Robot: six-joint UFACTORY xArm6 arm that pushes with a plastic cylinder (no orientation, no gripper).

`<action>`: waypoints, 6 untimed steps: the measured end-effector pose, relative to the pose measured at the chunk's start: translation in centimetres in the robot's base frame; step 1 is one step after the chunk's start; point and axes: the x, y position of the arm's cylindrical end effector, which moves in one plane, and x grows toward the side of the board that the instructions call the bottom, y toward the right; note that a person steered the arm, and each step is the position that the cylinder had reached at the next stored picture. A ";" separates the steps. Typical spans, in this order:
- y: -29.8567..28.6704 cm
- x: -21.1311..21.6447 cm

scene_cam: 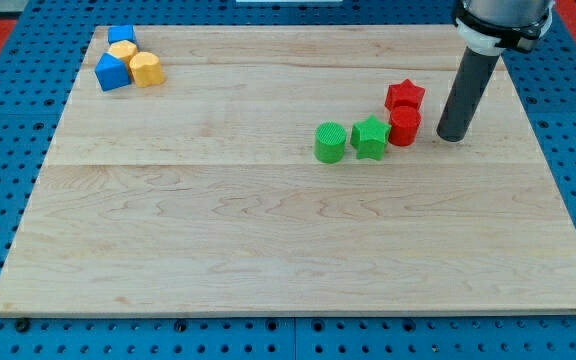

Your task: Move red circle a bit left

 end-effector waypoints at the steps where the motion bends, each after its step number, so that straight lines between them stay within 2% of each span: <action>1: 0.0 0.0; 3: -0.7 0.0; 4: -3.6 -1.0; 5: -3.7 0.4; 6: -6.8 0.1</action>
